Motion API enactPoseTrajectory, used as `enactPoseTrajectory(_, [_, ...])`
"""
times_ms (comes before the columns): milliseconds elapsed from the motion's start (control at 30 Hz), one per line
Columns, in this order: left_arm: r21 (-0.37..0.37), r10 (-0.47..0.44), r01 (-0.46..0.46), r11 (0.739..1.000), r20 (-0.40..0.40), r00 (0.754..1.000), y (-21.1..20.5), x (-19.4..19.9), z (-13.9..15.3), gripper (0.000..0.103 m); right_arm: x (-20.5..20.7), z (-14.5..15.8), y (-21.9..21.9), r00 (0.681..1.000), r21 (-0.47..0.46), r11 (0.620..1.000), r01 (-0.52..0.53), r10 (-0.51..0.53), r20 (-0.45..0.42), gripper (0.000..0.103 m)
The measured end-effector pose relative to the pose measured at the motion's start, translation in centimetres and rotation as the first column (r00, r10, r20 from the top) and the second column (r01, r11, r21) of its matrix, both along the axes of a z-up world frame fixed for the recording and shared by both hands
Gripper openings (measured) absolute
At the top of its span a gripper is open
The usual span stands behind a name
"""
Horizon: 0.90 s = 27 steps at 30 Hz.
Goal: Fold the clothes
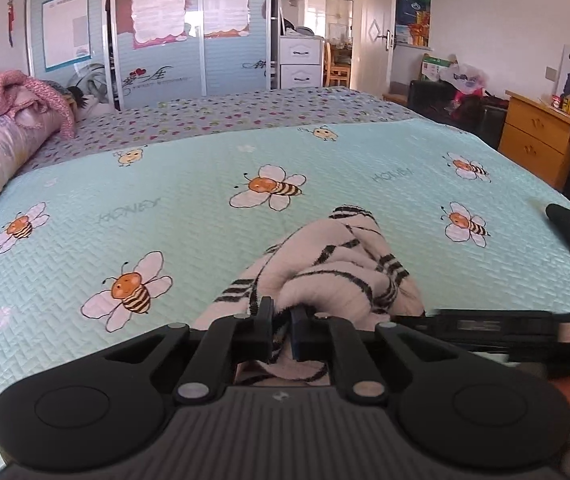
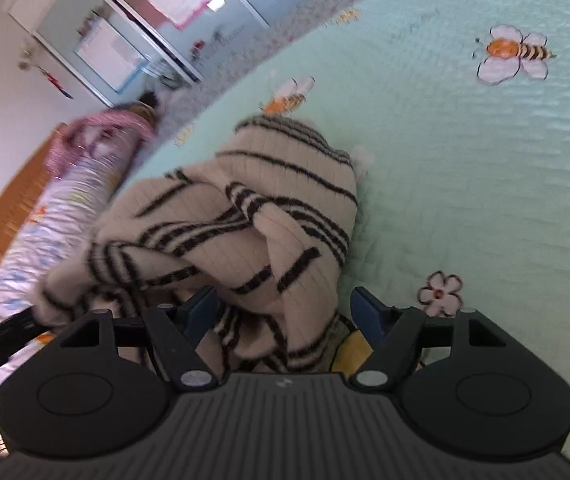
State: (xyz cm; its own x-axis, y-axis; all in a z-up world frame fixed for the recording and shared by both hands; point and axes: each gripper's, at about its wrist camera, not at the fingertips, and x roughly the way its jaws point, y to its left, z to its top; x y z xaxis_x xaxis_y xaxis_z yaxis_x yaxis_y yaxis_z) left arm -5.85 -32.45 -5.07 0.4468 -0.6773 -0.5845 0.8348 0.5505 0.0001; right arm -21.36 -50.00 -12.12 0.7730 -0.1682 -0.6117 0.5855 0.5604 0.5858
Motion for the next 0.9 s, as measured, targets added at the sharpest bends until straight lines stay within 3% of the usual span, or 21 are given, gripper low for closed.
enactPoseTrajectory(67, [0.003, -0.004, 0.004, 1.000, -0.002, 1.000, -0.3, 0.1, -0.1, 0.009, 1.0, -0.6, -0.5, 1.000, 0.022, 1.000, -0.001, 0.001, -0.009, 0.064])
enactPoseTrajectory(100, [0.004, -0.005, 0.005, 1.000, -0.003, 1.000, -0.4, 0.3, -0.1, 0.010, 1.4, -0.7, -0.7, 1.000, 0.029, 1.000, -0.005, 0.005, -0.009, 0.036])
enactPoseTrajectory(200, [0.005, -0.004, 0.004, 1.000, -0.002, 1.000, -0.1, 0.5, -0.3, 0.011, 1.4, 0.4, -0.9, 0.999, 0.029, 0.999, -0.034, 0.034, 0.018, 0.023])
enactPoseTrajectory(367, [-0.003, 0.026, -0.026, 1.000, -0.010, 1.000, 0.8, 1.3, -0.4, 0.013, 0.4, 5.0, -0.4, 0.992, -0.041, 0.998, -0.041, 0.045, 0.119, 0.019])
enactPoseTrajectory(433, [-0.010, 0.036, -0.036, 0.999, -0.007, 0.999, 1.5, 1.4, -0.1, 0.019, 0.9, 7.1, 0.3, 0.987, -0.075, 0.995, -0.064, 0.074, 0.145, 0.018])
enactPoseTrajectory(567, [-0.028, 0.070, -0.070, 0.997, 0.017, 0.997, 3.6, 1.8, 0.7, 0.044, 2.7, 11.2, 2.2, 0.968, -0.153, 0.981, -0.121, 0.150, 0.202, 0.015])
enactPoseTrajectory(667, [-0.056, 0.101, -0.099, 0.993, 0.020, 0.995, 5.8, 2.4, 1.6, 0.052, 4.7, 14.2, 4.0, 0.945, -0.212, 0.962, -0.170, 0.221, 0.242, 0.010])
enactPoseTrajectory(700, [-0.066, 0.113, -0.112, 0.992, 0.021, 0.993, 6.5, 2.6, 1.8, 0.055, 5.3, 15.3, 4.8, 0.930, -0.238, 0.952, -0.193, 0.254, 0.264, 0.000])
enactPoseTrajectory(767, [-0.082, 0.152, -0.149, 0.985, 0.024, 0.988, 8.3, 3.2, 2.2, 0.058, 6.6, 17.6, 6.5, 0.896, -0.287, 0.927, -0.240, 0.326, 0.302, 0.000])
enactPoseTrajectory(833, [-0.088, 0.189, -0.187, 0.978, 0.019, 0.982, 9.7, 3.8, 2.3, 0.059, 8.4, 18.9, 8.5, 0.883, -0.317, 0.903, -0.290, 0.380, 0.276, 0.002])
enactPoseTrajectory(867, [-0.087, 0.208, -0.207, 0.975, 0.013, 0.978, 10.4, 4.1, 2.2, 0.059, 9.2, 19.0, 9.3, 0.884, -0.320, 0.896, -0.309, 0.395, 0.251, 0.004])
enactPoseTrajectory(900, [-0.085, 0.227, -0.226, 0.970, 0.006, 0.974, 11.1, 4.4, 2.1, 0.059, 9.7, 19.0, 10.0, 0.888, -0.323, 0.891, -0.320, 0.400, 0.225, 0.016])
